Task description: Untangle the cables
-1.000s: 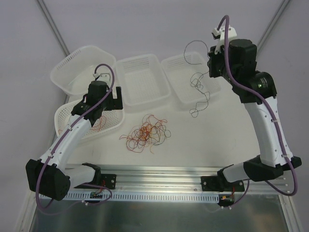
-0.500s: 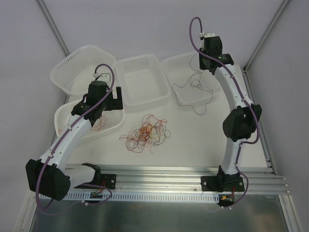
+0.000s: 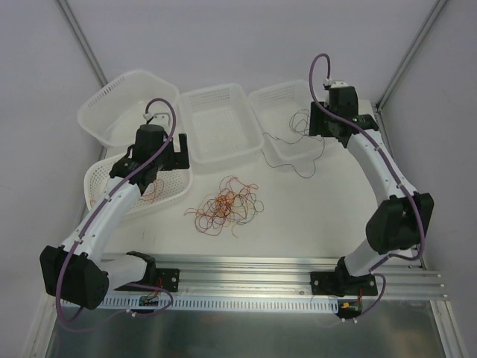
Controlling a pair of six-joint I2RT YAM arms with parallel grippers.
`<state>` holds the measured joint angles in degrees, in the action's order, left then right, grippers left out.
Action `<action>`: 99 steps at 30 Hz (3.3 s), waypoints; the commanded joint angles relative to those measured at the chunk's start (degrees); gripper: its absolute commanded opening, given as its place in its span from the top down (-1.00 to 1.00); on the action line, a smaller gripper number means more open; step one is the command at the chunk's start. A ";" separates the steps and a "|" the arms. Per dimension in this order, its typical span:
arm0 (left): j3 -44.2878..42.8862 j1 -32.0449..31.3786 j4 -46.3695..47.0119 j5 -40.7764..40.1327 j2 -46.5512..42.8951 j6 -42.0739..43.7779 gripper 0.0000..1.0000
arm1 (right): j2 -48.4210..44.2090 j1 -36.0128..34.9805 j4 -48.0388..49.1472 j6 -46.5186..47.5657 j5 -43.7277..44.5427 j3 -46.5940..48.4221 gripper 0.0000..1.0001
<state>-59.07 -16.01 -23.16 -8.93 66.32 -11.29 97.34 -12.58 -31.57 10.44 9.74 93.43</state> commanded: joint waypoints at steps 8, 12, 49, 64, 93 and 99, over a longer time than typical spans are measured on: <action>0.53 0.72 1.27 1.55 -0.49 -0.22 -0.98 | -23.32 0.97 19.15 -15.34 -3.67 -35.13 -0.36; 0.62 0.72 1.27 1.37 -0.76 -0.22 -0.98 | -24.04 4.40 28.65 -24.30 -7.01 -44.81 -0.35; 0.53 1.07 1.27 2.16 -0.49 -0.22 -0.98 | -28.51 8.80 16.24 -23.98 -10.98 -40.19 0.99; 0.62 1.07 1.27 1.72 -0.58 -0.14 -0.98 | -13.15 9.15 12.66 -23.26 -13.16 0.25 0.99; 0.45 1.24 1.27 2.51 1.18 -0.22 -0.98 | 19.20 6.69 14.80 -29.42 -21.60 5.54 0.99; 0.45 1.16 1.27 2.60 1.26 -0.22 -0.98 | 24.47 5.72 6.02 -25.47 -24.06 9.22 0.99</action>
<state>-59.07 -15.27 -23.14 -7.38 67.40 -11.29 121.30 -6.50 -19.29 -17.80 -11.64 98.59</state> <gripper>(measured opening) 0.992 0.018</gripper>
